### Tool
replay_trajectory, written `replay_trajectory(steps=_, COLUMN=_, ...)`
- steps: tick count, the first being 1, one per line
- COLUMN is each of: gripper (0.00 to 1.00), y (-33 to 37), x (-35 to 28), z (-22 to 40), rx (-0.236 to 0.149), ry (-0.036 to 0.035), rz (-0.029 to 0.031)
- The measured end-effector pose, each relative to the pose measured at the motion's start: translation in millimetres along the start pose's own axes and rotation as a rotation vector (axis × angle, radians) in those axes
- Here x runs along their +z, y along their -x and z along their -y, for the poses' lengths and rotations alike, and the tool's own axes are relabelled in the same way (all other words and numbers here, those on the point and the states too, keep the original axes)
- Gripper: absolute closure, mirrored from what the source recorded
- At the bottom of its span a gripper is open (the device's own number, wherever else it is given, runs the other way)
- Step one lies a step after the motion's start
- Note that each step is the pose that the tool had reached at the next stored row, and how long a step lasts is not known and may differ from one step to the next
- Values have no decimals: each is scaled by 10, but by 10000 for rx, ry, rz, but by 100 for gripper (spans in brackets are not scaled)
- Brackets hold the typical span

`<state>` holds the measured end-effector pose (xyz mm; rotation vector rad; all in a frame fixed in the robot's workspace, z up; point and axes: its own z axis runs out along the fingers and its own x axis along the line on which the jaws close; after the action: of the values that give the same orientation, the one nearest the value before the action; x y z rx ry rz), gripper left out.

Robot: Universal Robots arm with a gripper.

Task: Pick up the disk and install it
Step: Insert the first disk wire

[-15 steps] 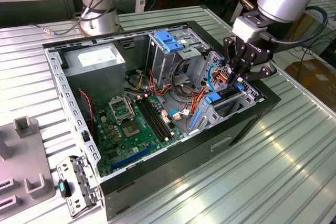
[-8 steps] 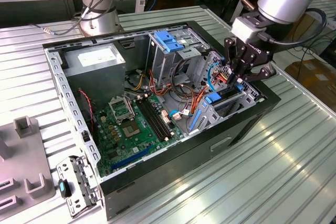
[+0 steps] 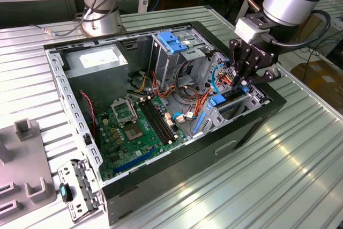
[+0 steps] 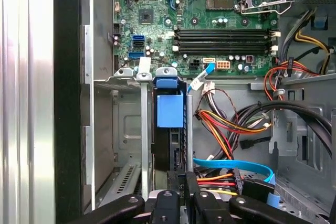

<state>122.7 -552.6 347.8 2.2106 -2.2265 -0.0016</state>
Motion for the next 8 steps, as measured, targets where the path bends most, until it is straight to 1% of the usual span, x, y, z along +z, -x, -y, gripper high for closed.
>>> replay_trajectory(steps=8, gripper=83, y=-10, x=10, z=8, rx=-99, ry=9, rz=3)
